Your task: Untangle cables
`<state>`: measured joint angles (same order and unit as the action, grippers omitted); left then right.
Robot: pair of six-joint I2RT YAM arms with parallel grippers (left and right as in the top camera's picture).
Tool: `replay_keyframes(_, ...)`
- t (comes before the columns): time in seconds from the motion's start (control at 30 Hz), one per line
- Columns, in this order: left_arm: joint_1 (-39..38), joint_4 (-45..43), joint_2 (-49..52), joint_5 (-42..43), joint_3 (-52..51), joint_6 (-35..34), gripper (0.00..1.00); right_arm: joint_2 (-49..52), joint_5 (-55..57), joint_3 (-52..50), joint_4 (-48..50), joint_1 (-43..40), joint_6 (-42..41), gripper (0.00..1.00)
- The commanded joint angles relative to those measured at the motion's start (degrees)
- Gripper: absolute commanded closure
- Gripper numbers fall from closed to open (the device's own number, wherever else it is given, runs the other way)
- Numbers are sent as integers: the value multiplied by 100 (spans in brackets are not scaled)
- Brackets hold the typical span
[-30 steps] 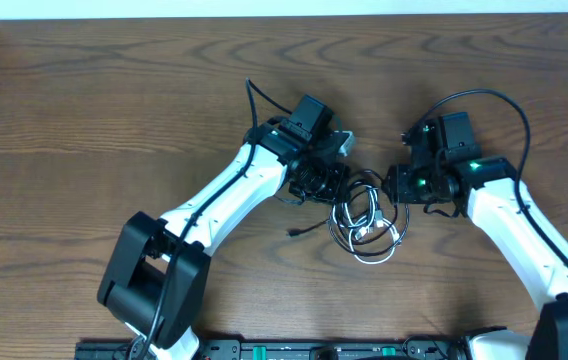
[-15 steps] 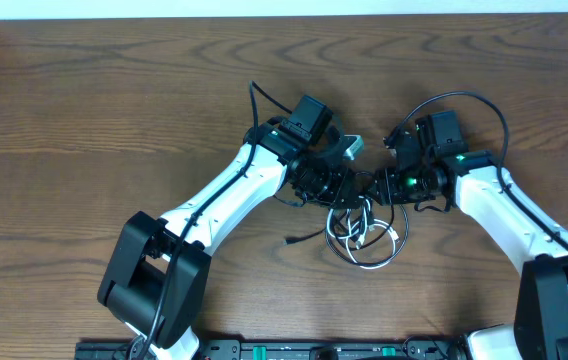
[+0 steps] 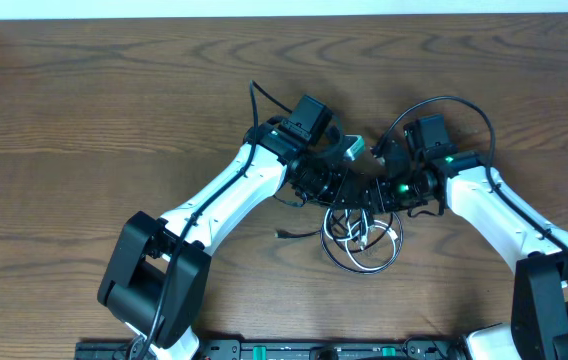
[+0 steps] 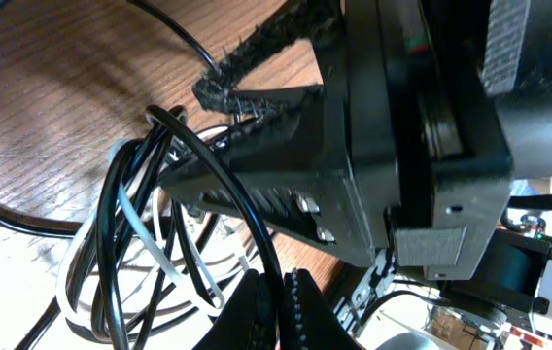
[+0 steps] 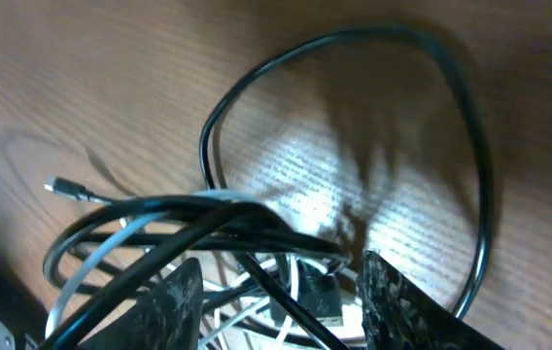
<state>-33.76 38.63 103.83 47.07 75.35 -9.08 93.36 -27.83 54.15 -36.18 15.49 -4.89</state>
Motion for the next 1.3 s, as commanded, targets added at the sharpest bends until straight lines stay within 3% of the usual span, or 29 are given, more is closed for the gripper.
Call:
replay_keyframes(0.0,22,11,-15,92,-7,118,92,57,-144,-4,-39,96,229,52)
replay_keyframes(0.4,22,33,-636,129,-7,114,93,74,413,-131,540,111,-114,49)
replay_keyframes(0.53,22,37,-903,614,-7,116,93,74,415,-258,846,111,-376,49)
replay_keyframes(0.73,24,330,-1204,837,-7,212,93,74,1314,-452,925,111,-975,59)
replay_keyframes(0.83,81,608,-1309,492,-7,444,93,74,2059,-498,748,94,-1637,59)
replay_keyframes(1.0,496,1091,-1488,-791,-7,435,93,74,3086,-518,199,96,-2481,59)
replay_keyframes(1.27,1460,1187,-1521,-916,-7,85,92,74,2898,-518,136,101,-2629,60)
